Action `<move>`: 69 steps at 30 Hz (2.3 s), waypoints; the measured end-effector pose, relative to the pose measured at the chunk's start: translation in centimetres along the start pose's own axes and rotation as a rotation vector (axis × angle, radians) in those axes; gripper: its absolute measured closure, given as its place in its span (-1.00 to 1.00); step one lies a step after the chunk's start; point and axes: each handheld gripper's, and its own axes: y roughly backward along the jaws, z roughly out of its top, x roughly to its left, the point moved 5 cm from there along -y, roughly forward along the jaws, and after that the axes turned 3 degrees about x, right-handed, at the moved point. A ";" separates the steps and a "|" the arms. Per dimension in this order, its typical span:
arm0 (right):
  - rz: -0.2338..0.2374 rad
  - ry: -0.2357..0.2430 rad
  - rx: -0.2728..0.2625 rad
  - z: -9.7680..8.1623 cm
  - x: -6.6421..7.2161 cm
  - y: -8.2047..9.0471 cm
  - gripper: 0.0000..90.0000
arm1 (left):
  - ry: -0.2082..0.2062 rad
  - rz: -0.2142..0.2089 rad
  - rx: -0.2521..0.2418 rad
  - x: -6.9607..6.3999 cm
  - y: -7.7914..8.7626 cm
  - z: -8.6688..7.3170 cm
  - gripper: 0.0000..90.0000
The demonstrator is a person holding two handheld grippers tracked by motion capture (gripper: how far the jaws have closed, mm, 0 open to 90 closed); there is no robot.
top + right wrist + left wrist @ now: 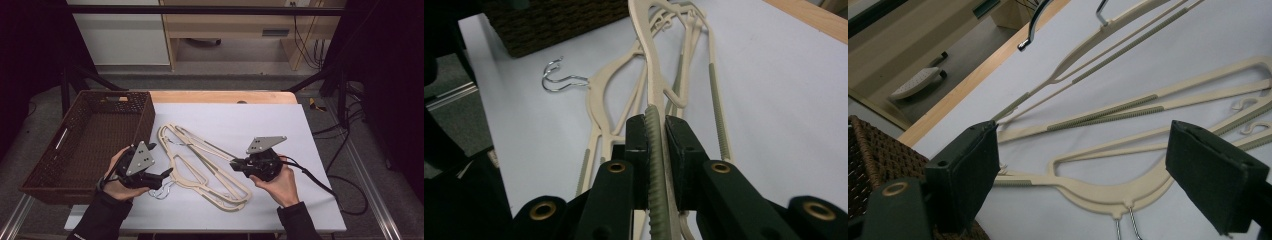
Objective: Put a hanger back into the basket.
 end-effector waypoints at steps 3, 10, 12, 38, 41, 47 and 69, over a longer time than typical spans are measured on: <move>0.025 0.003 -0.009 0.0 0.2 0.5 0.81 | -0.002 -0.004 0.006 0.0 -0.2 0.1 -0.69; 0.060 0.026 -0.035 -0.1 0.8 2.3 0.82 | 0.002 -0.027 0.009 -0.1 -1.1 0.6 -0.66; 0.071 0.030 -0.052 0.0 0.8 2.8 0.83 | 0.000 -0.029 0.028 0.0 -1.8 0.7 -0.64; 0.126 0.082 -0.095 -0.2 1.4 4.1 0.87 | -0.060 -0.141 -0.004 -0.8 -5.0 3.1 0.54; 0.128 0.083 -0.098 -0.2 1.3 4.1 0.87 | -0.075 -0.137 -0.006 -0.8 -4.9 3.2 0.64; 0.122 0.080 -0.113 -0.2 1.0 4.2 0.84 | -0.098 -0.130 -0.008 -1.1 -4.5 3.3 0.70; 0.028 0.059 -0.194 -0.2 -0.6 4.3 0.06 | -0.001 -0.153 0.081 -3.1 -2.0 3.2 0.77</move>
